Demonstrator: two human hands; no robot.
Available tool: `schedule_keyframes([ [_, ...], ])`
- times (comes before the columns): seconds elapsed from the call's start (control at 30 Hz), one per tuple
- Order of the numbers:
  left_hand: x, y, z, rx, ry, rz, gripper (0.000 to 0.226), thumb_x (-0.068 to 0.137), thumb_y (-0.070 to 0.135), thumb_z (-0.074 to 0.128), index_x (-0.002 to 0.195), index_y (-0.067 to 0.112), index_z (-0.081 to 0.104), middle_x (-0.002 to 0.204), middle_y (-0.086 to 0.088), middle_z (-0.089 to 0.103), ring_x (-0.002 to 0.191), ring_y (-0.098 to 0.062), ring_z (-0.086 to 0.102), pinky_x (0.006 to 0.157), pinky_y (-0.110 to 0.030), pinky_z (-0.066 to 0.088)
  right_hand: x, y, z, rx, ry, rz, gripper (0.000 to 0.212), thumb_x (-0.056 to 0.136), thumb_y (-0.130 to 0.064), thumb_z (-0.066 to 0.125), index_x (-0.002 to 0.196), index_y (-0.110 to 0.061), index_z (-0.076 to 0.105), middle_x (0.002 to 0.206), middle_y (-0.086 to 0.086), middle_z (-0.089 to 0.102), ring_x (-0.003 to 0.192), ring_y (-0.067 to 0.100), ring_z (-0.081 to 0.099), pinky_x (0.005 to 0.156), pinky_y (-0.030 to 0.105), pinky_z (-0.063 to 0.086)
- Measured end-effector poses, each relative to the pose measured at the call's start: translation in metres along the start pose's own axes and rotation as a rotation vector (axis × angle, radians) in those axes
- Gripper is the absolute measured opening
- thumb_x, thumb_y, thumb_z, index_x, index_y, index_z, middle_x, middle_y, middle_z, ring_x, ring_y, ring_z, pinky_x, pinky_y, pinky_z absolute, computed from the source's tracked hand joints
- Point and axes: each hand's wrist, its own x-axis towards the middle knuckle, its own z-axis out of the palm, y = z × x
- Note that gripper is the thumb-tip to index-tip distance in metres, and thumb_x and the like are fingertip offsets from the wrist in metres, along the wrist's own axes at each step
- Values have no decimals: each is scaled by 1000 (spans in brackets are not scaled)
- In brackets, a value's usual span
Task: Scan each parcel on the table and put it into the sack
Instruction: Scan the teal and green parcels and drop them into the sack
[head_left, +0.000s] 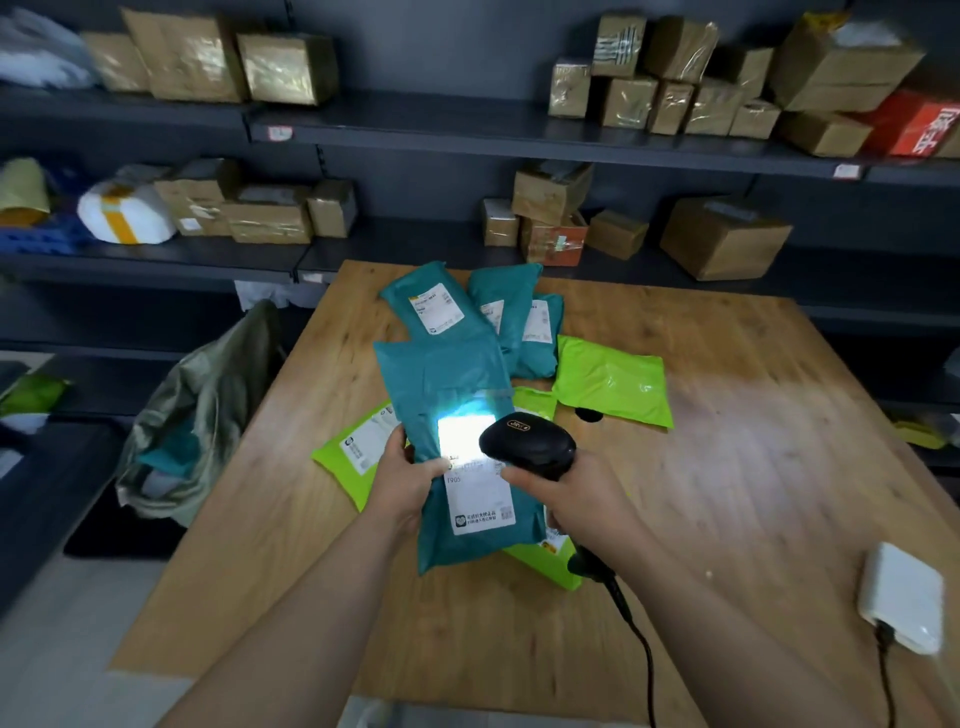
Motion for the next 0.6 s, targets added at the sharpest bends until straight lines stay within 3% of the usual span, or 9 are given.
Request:
schedule_keyframes([
  [0.13,-8,-6,3,-51,13,1,58,79,-21,54,111,27,53,100,-6,68,82,-24,68,58,-32,56,-14,-2,-4,3,-7,31,31,76,-40,79,66,-15,64,37,-6,48,34,9,46,40,23,38],
  [0.4,-5,-13,-5,-75,37,-5,59,79,-21,57,121,21,50,104,-4,68,85,-21,69,55,-29,56,-24,-9,-15,26,1,41,27,76,-44,78,70,-20,67,38,-5,49,36,11,45,40,23,36],
  [0.6,3,-21,-11,-54,39,-18,61,80,-19,58,120,27,51,110,-3,67,94,-23,68,63,-35,57,-27,-11,-22,54,-31,47,32,74,-47,78,78,-17,69,41,-2,49,38,14,46,40,25,38],
])
